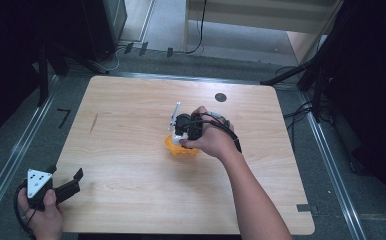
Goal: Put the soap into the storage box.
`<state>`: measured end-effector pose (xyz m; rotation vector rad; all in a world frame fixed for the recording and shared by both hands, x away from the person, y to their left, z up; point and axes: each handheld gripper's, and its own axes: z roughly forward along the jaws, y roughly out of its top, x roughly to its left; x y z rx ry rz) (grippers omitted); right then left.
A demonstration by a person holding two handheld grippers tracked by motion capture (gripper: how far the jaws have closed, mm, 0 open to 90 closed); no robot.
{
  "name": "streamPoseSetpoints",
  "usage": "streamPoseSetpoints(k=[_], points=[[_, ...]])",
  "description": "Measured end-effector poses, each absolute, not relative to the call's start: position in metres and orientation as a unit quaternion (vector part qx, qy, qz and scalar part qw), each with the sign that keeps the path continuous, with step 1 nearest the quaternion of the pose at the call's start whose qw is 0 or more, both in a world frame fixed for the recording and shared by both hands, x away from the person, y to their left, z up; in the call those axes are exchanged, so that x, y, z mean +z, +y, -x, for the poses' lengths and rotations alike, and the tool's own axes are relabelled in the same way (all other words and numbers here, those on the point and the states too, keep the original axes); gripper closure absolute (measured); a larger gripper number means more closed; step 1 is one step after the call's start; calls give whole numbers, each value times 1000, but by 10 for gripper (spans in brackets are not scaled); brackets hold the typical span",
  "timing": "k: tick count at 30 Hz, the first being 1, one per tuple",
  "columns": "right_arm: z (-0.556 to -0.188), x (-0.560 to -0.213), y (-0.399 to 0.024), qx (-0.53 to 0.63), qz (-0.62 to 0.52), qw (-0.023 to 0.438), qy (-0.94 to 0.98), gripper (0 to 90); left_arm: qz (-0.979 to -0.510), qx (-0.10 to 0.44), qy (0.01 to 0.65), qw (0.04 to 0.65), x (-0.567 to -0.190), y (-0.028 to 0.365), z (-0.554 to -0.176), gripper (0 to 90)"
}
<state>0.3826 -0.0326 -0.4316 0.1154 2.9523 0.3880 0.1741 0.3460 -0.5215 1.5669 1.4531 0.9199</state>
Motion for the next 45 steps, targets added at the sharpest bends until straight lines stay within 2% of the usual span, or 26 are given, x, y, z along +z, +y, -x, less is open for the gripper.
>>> streamPoseSetpoints(k=[45], points=[[-396,-460,-23,97,-29,66,993,501,-618,359,574,399,-521,347,-174,143]])
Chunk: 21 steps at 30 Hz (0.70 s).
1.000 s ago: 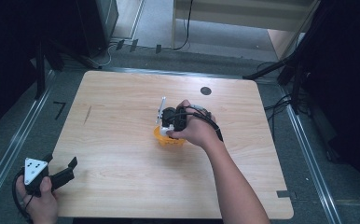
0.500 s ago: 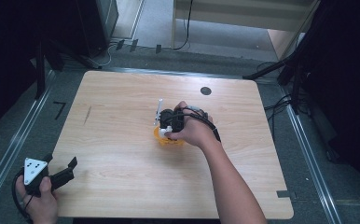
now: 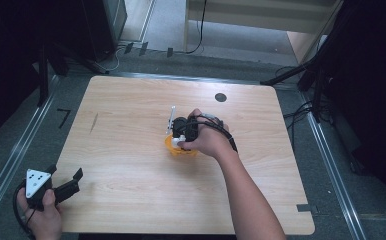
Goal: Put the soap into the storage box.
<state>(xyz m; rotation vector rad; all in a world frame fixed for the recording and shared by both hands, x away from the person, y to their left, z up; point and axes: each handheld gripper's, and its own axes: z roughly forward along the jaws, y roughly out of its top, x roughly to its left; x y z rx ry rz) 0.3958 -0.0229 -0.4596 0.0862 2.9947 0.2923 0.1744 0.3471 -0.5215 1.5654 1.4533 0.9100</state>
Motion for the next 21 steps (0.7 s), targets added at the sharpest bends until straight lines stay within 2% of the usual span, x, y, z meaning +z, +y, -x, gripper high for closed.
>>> streamPoseSetpoints(k=[3,9,21], points=[[-398,-453,-26,121,-46,65,989,469,-619,360,574,398,-521,347,-174,142],[-395,-440,-32,131,-57,61,988,471,-619,360,574,398,-521,347,-174,143],[-394,-437,-46,132,-63,66,987,468,-619,360,574,397,-522,347,-175,143]])
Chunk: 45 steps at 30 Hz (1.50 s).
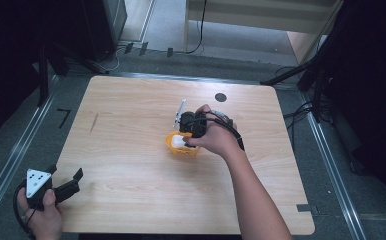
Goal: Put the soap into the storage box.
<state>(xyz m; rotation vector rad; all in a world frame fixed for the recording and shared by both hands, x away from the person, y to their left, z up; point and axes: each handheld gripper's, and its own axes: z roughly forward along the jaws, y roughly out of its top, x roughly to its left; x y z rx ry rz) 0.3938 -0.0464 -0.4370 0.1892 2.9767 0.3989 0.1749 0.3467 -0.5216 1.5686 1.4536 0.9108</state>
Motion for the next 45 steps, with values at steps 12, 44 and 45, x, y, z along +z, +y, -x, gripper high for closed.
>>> streamPoseSetpoints(k=[12,44,45], points=[[-389,-433,-66,148,-78,70,983,458,-622,357,577,392,-521,346,-176,143],[-350,-465,-139,213,-237,115,941,52,-622,356,576,393,-521,347,-176,143],[-349,-466,-141,216,-240,117,939,41,-622,356,576,394,-522,347,-176,143]])
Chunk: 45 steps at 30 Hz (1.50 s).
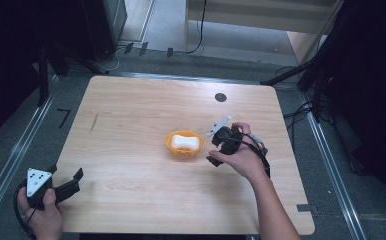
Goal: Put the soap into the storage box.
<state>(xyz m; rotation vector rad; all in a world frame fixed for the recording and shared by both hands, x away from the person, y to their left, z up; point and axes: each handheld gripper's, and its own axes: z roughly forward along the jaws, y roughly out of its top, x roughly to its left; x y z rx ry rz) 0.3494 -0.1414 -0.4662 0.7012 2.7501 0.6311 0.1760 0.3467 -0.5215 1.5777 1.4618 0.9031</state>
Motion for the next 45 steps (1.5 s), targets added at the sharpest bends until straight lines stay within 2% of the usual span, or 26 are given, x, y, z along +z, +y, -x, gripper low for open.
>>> streamPoseSetpoints(k=[9,20,45], points=[[-336,-477,-165,249,-284,113,919,0,-622,356,576,394,-522,347,-176,143],[-319,-488,-192,293,-320,131,891,0,-621,356,576,394,-522,347,-176,143],[-280,-517,-242,352,-372,137,848,0,-622,357,576,393,-521,347,-176,143]])
